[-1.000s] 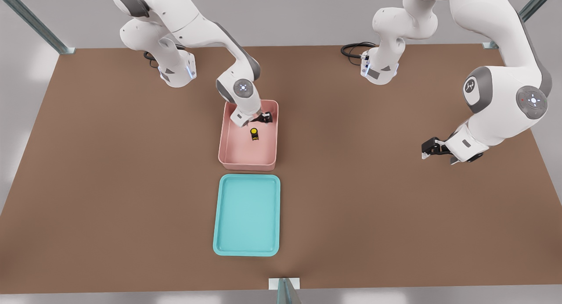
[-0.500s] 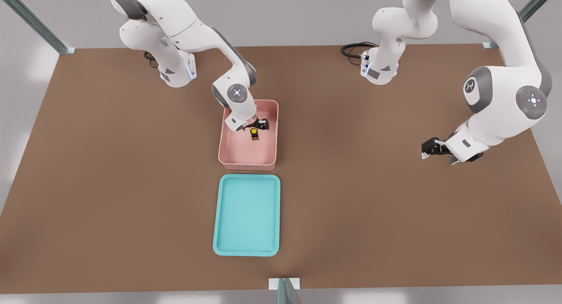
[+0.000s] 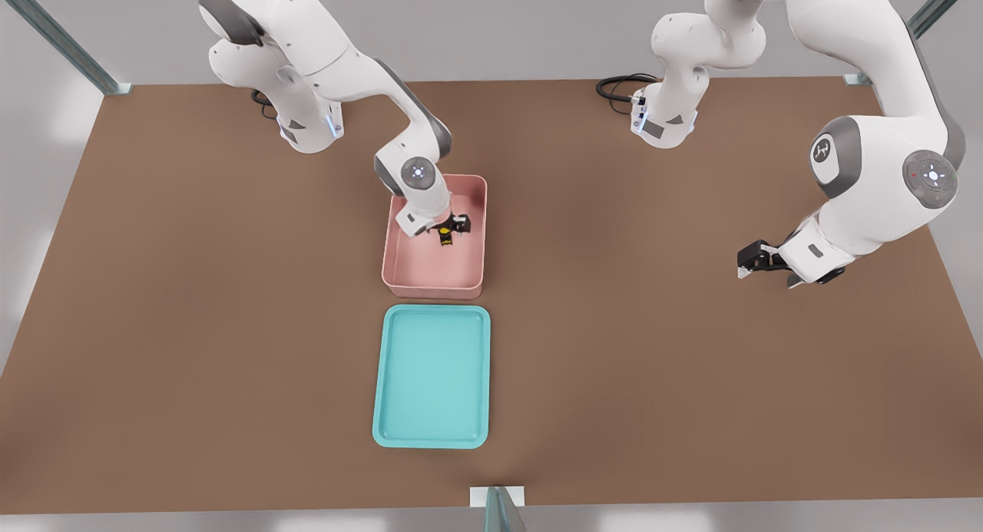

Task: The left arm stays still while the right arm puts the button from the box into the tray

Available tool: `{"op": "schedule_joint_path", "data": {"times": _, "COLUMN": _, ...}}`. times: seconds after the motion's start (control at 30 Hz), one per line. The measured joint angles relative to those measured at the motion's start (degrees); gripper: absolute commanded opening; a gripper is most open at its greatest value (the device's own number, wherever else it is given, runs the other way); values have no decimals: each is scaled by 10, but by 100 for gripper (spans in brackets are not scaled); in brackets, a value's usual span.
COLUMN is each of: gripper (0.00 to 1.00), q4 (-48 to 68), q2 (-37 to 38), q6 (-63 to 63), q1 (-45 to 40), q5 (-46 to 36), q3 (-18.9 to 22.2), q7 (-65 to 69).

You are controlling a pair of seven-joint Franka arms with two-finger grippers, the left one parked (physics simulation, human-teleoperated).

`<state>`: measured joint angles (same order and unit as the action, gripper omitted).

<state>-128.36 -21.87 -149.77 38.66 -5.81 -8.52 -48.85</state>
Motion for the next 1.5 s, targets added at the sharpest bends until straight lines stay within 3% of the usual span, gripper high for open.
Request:
{"op": "schedule_joint_path", "data": {"times": 0.1, "gripper": 84, "q4": 2, "q2": -1, "q6": 0, "q1": 0, "q5": 0, "q3": 0, "q7": -1}}
{"op": "schedule_joint_path", "data": {"times": 0.13, "gripper": 74, "q4": 2, "q2": -1, "q6": 0, "q1": 0, "q5": 0, "q3": 0, "q7": -1}}
{"op": "schedule_joint_path", "data": {"times": 0.27, "gripper": 56, "q4": 0, "q2": 2, "q6": 0, "q1": -1, "q5": 0, "q3": 0, "q7": 0}}
{"op": "schedule_joint_path", "data": {"times": 0.43, "gripper": 42, "q4": -2, "q2": 4, "q6": 1, "q1": -5, "q5": -1, "q3": 0, "q7": 3}}
{"op": "schedule_joint_path", "data": {"times": 0.7, "gripper": 42, "q4": 74, "q2": 55, "q6": 78, "q1": -8, "q5": -4, "q3": 1, "q7": 10}}
{"op": "schedule_joint_path", "data": {"times": 0.83, "gripper": 42, "q4": 185, "q2": 43, "q6": 168, "q1": -11, "q5": -3, "q3": 35, "q7": 22}}
{"op": "schedule_joint_path", "data": {"times": 0.93, "gripper": 41, "q4": 312, "q2": -7, "q6": 244, "q1": -26, "q5": 2, "q3": 59, "q7": 40}}
{"op": "schedule_joint_path", "data": {"times": 1.13, "gripper": 41, "q4": 580, "q2": -157, "q6": 384, "q1": -66, "q5": 10, "q3": 65, "q7": 89}}
{"op": "schedule_joint_path", "data": {"times": 1.33, "gripper": 41, "q4": 775, "q2": -324, "q6": 430, "q1": -84, "q5": 28, "q3": 77, "q7": 154}}
{"op": "schedule_joint_path", "data": {"times": 1.43, "gripper": 46, "q4": 810, "q2": -365, "q6": 414, "q1": -93, "q5": 38, "q3": 77, "q7": 188}}
{"op": "schedule_joint_path", "data": {"times": 1.47, "gripper": 56, "q4": 816, "q2": -372, "q6": 408, "q1": -95, "q5": 40, "q3": 77, "q7": 199}}
{"op": "schedule_joint_path", "data": {"times": 1.5, "gripper": 97, "q4": 819, "q2": -377, "q6": 402, "q1": -96, "q5": 42, "q3": 77, "q7": 209}}
